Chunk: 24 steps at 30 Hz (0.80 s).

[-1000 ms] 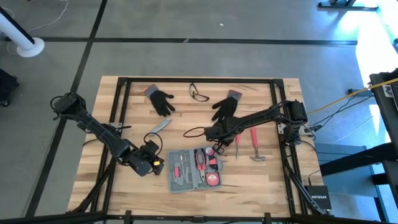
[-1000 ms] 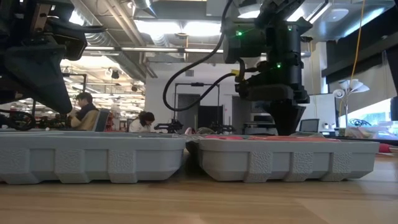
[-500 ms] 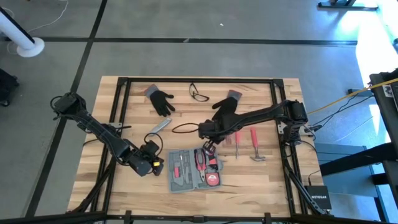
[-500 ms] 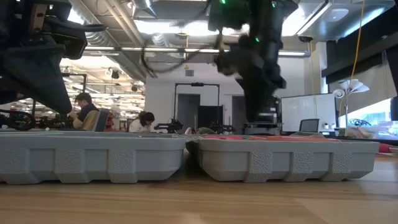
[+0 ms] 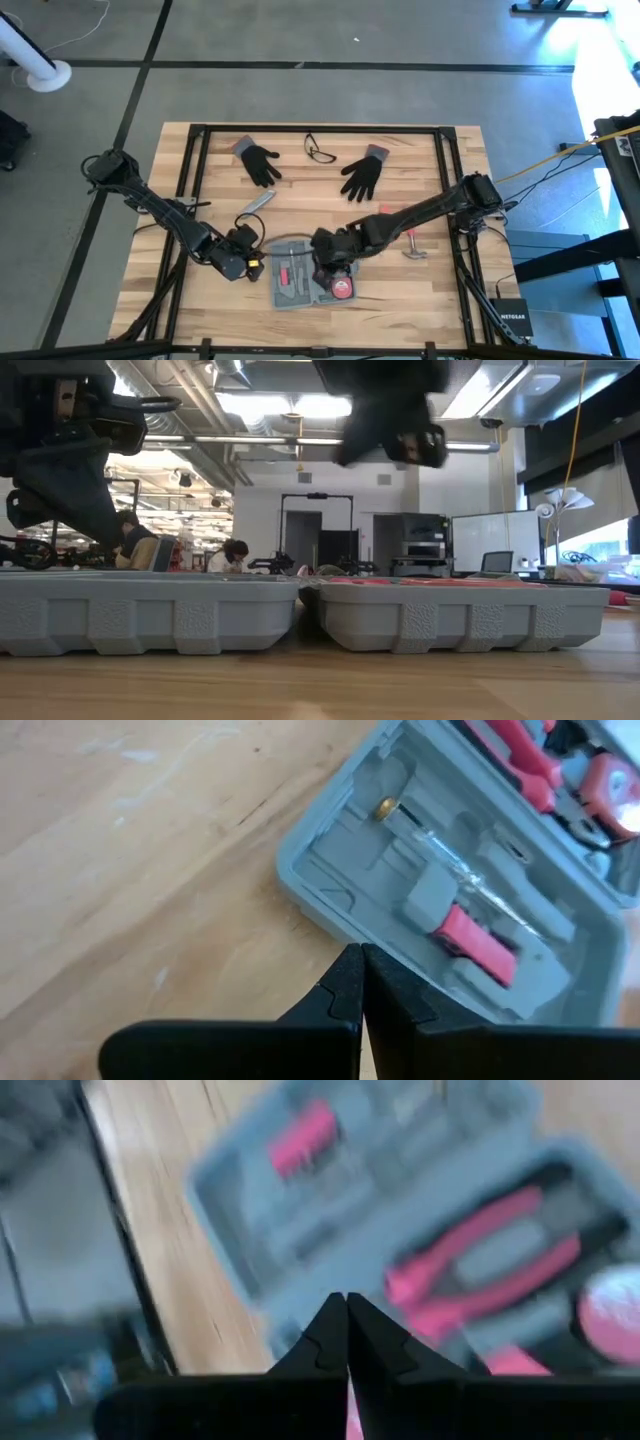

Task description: Prefit tool cases

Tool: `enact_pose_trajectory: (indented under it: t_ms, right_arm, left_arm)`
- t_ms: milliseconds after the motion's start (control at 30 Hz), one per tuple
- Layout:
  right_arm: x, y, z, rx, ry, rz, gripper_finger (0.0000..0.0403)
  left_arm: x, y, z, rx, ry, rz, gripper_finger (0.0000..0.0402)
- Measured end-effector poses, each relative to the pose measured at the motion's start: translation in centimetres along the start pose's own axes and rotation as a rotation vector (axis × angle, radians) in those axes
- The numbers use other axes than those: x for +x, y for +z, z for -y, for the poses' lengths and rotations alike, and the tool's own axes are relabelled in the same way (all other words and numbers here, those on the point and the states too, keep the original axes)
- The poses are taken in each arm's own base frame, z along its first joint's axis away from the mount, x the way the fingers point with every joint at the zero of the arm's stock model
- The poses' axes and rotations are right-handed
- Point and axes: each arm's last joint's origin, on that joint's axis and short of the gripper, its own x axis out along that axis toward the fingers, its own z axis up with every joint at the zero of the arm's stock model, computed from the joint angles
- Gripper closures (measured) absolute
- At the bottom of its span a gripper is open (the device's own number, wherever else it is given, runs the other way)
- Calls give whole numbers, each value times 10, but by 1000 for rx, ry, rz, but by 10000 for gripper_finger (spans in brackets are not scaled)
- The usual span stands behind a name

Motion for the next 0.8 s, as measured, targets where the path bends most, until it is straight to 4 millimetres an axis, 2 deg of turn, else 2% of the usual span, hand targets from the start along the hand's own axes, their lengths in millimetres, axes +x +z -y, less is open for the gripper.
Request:
enact_pose_trajectory:
  t_ms: [133,233,433,633,800]
  right_arm:
    - [14,11,-1,53,50,82,380]
    - [28,15,0,84,44,85,338]
    - [40,15,0,93,24,61,258]
    - [40,6,14,183,-142,11,245]
    - [42,0,7,184,-111,-7,244]
  left_arm:
    - [9,-6,0,4,25,-9,401]
    - [20,-16,3,18,14,-14,401]
    - [47,-30,13,-37,-69,-22,401]
    - [62,-36,25,-94,-163,5,401]
    - [68,-31,33,-73,-163,11,401]
